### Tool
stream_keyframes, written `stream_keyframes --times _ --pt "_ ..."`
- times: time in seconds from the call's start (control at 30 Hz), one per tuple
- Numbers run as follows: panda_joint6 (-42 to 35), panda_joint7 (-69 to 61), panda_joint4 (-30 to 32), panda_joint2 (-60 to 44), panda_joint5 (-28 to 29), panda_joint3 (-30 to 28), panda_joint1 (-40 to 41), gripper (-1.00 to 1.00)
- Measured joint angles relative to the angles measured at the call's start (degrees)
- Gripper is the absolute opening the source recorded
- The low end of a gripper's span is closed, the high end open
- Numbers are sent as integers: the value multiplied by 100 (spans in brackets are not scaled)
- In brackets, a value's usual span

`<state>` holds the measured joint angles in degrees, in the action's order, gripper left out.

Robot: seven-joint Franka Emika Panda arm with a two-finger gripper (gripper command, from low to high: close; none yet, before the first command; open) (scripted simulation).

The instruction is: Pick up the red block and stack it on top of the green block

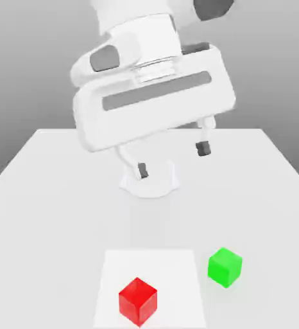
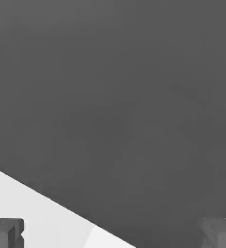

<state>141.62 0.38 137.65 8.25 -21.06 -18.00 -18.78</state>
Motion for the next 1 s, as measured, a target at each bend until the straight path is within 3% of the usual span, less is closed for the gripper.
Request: stream_keyframes --times 0.2,0.47,0.67,0.7,0.9,1.0 --pt "472 -1083 242 -1081 -66 -3 -57 0" --pt "1321 -1585 580 -2048 974 -232 -79 0" --pt "2040 -2104 435 -2955 368 304 332 0" --pt "2106 -2154 421 -3041 302 372 387 -100" --pt "2124 -2176 413 -3083 271 405 416 -100" --pt "1897 -1983 467 -2773 533 185 244 -100"
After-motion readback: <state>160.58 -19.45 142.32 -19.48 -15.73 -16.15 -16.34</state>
